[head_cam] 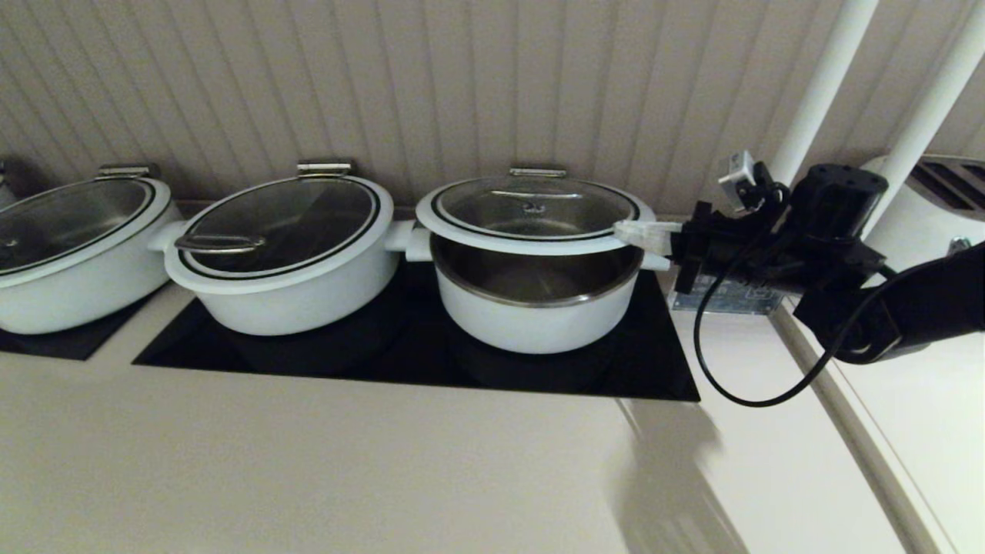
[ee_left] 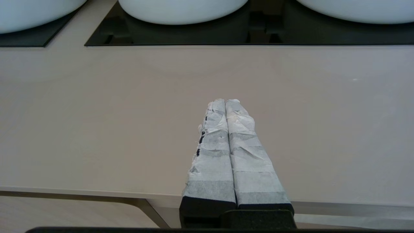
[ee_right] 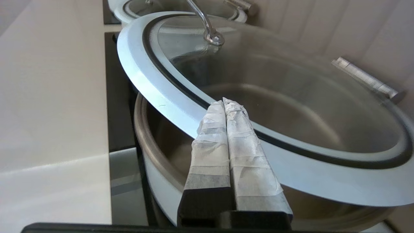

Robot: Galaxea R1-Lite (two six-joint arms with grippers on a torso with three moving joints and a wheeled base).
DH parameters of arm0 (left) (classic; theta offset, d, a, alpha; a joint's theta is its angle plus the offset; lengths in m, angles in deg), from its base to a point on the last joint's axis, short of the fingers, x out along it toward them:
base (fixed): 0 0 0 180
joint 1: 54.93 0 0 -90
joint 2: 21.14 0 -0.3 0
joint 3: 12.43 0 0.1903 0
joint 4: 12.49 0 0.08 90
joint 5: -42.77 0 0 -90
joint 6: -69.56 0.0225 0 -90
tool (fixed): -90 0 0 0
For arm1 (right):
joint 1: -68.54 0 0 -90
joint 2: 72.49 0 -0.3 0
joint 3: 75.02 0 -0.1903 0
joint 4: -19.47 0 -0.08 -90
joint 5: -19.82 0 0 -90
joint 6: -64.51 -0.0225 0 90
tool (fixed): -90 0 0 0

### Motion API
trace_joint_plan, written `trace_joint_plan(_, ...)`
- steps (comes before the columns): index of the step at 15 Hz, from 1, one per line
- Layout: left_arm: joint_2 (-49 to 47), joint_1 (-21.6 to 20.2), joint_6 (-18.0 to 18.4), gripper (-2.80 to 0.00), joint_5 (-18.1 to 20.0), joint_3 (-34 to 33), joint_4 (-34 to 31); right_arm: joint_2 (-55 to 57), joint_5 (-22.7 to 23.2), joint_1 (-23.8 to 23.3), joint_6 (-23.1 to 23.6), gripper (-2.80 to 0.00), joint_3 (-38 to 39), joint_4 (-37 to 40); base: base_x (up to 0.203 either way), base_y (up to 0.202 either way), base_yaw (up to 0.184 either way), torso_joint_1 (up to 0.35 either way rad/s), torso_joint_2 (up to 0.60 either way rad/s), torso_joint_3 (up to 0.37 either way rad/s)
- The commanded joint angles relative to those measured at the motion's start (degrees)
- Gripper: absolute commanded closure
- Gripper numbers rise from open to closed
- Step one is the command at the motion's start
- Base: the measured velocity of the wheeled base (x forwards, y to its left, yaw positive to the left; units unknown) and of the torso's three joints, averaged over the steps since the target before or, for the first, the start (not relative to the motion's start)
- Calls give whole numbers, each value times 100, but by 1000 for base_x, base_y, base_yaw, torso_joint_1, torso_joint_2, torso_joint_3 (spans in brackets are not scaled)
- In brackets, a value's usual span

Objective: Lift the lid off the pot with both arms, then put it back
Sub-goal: Close the pot lid

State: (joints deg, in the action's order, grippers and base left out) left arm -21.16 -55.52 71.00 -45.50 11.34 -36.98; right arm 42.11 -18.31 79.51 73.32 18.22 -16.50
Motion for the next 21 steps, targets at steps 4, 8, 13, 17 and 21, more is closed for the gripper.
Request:
trace_joint_plan(4,2,-2,5,0,3,-5,-2,45,25,4,18,0,243,-116,0,0,0,0,0,0)
trace_joint_plan(8,2,-2,-4,0,3,4,-2,159,16,19,17,0,365,-361,0,0,0,0,0,0)
trace_joint_plan(13,2,-2,-4,0,3,-5,-2,173,16,45,19,0,799,-648,0,0,0,0,0,0)
trace_joint_plan(17,2,-2,2,0,3,0,-2,247,-12,45,15,0,1028,-877,0,0,0,0,0,0)
trace_joint_plan(21,2,-2,1,0,3,3,-2,247,-37,38,24,0,1244,-939,0,0,0,0,0,0)
